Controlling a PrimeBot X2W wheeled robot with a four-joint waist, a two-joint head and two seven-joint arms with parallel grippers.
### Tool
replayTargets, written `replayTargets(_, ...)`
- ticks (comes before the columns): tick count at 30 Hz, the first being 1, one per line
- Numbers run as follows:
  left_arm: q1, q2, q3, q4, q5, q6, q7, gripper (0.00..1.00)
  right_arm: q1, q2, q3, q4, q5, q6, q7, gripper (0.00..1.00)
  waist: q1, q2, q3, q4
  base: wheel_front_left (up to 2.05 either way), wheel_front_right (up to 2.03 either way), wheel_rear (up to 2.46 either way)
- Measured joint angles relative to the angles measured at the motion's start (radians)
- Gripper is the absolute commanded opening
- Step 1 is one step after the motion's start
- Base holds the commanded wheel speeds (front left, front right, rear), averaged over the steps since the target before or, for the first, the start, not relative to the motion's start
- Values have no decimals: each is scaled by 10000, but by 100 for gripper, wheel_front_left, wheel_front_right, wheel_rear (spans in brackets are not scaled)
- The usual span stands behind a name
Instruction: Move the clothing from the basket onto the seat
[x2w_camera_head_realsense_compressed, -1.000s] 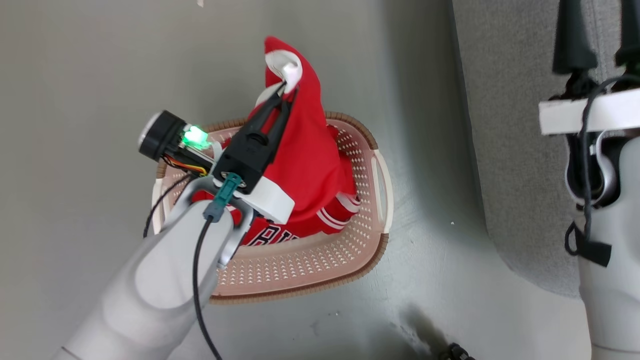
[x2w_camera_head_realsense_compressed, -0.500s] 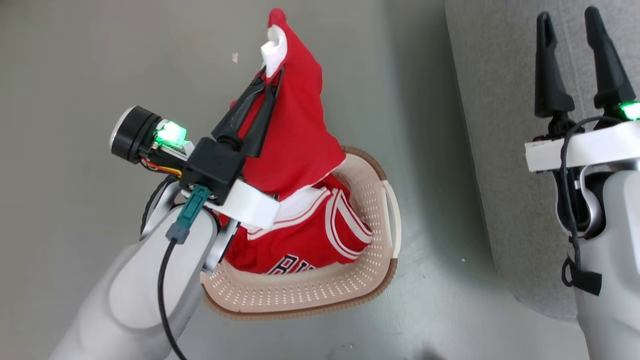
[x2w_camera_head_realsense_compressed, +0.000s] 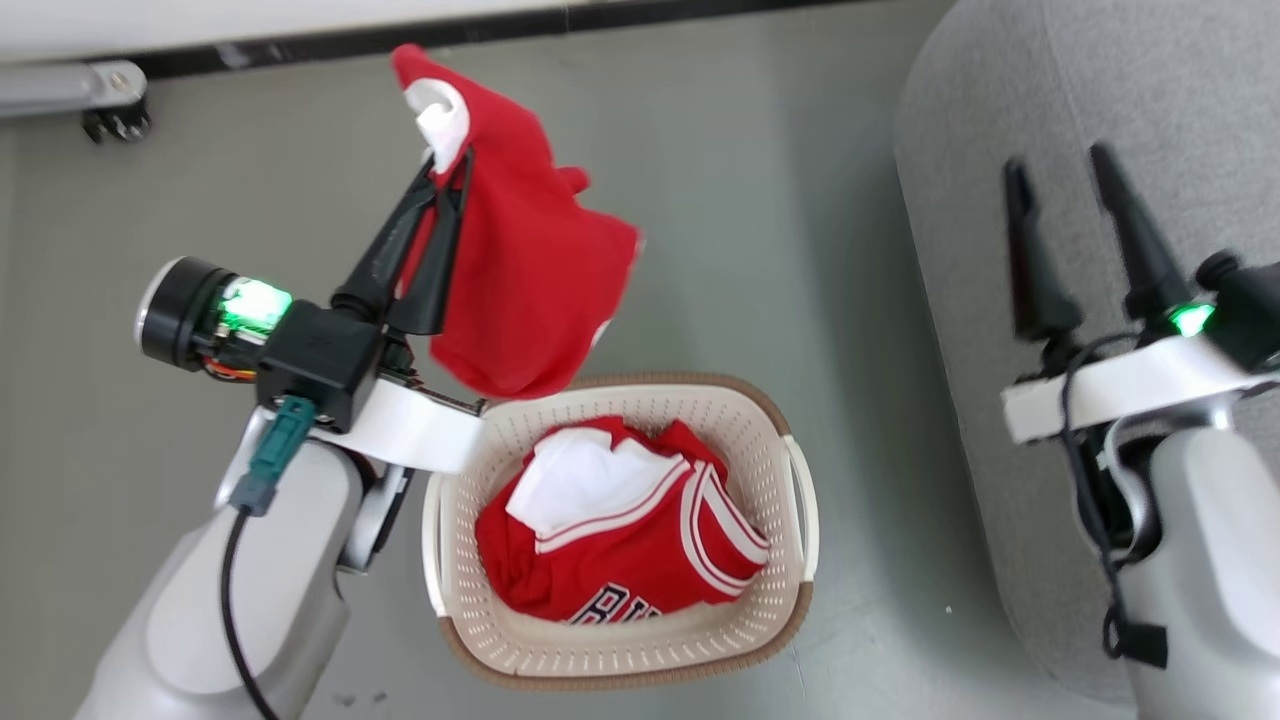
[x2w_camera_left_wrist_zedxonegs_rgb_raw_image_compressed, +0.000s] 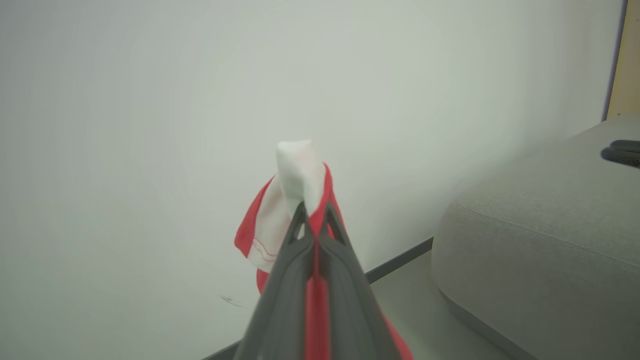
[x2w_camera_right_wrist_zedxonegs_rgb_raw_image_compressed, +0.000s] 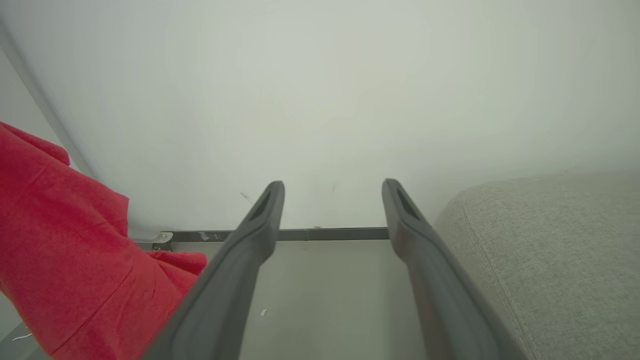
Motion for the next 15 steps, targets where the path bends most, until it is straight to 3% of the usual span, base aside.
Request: replayTargets(15, 81, 257, 516, -535, -169, -617, 0, 0, 765, -763, 2857, 543, 780, 0, 0, 100, 0, 0, -1908, 417, 0, 0, 0)
